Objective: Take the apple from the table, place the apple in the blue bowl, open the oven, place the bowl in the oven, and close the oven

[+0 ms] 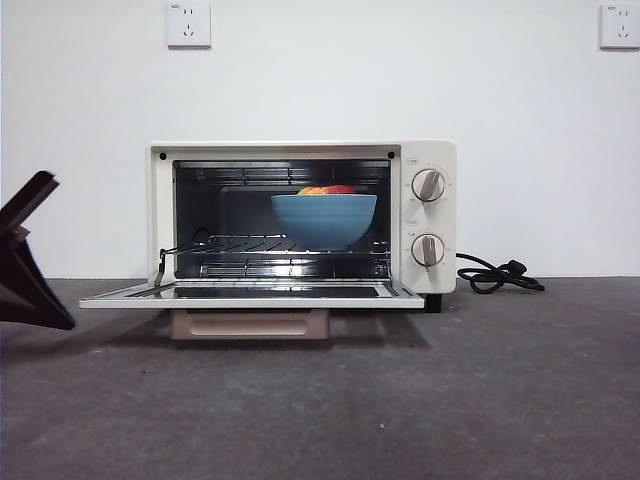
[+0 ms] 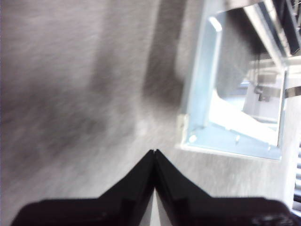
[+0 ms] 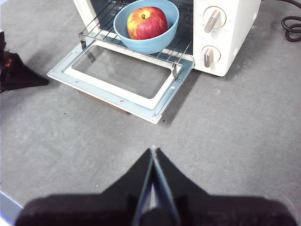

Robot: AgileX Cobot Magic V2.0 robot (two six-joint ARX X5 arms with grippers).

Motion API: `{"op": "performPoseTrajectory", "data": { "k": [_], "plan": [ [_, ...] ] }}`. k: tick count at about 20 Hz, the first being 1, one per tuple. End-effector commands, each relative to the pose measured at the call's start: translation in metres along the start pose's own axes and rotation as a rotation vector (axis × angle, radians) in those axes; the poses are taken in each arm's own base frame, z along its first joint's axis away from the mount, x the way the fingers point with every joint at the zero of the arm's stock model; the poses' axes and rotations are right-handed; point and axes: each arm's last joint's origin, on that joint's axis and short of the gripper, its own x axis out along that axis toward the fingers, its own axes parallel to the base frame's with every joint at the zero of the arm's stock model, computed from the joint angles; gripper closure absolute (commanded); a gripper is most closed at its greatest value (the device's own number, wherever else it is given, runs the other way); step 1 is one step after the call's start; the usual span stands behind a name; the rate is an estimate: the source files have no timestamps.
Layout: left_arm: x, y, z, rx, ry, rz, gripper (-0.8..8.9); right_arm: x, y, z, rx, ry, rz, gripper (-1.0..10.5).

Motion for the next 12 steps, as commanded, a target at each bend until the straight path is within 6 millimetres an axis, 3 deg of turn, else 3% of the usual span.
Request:
{"op": "performPoseTrajectory", "data": {
  "k": [1, 12],
  "plan": [
    [0.004, -0.006, 0.002, -0.009, -0.022, 0.029, 8.22, 0.001, 0.000, -0.002, 0.009, 0.008, 0.005, 9.5],
    [0.009, -0.035, 0.012, 0.049, -0.006, -0.031, 8.22, 0.001, 0.000, -0.007, 0.018, 0.053, 0.005, 9.5]
  ]
}}
